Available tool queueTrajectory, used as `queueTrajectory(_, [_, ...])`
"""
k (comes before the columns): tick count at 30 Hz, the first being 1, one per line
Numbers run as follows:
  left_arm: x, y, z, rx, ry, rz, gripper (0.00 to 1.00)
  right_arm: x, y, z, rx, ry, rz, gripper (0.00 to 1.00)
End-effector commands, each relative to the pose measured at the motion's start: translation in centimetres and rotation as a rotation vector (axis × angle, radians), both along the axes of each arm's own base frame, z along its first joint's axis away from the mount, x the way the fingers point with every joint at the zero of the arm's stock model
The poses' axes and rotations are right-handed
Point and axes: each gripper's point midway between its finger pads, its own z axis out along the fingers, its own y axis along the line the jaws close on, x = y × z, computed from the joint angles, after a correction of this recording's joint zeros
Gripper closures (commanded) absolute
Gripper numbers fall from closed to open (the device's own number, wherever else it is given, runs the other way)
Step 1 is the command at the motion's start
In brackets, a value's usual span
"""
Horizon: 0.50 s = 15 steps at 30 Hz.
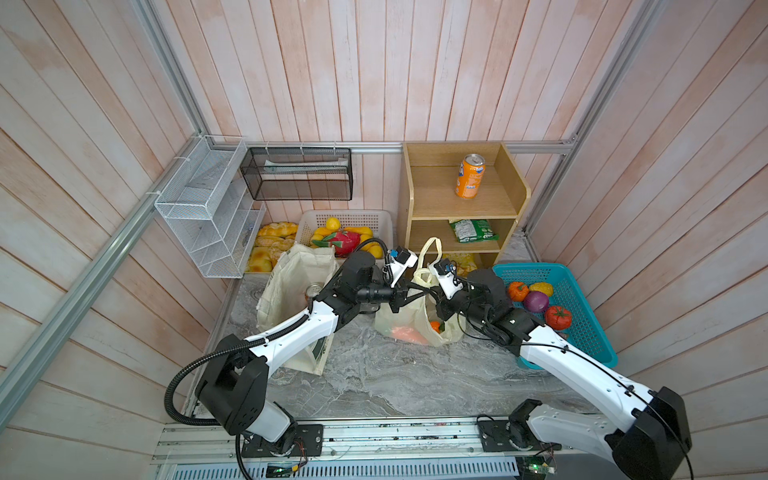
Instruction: Place the mixed food into the grocery bags and tie them
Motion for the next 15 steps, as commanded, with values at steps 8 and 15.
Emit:
queueTrajectory(8, [-0.65, 0.23, 0.37, -0.013, 0.023, -0.092, 0.74, 0.38, 0.05, -1.03, -0.029, 0.019, -0.009, 1.00])
queueTrajectory(15, [-0.51, 0.38, 0.53, -0.010, 0.014, -0.073, 0.62, 0.00, 0.46, -1.17, -0.006, 0.040, 0.010, 1.00])
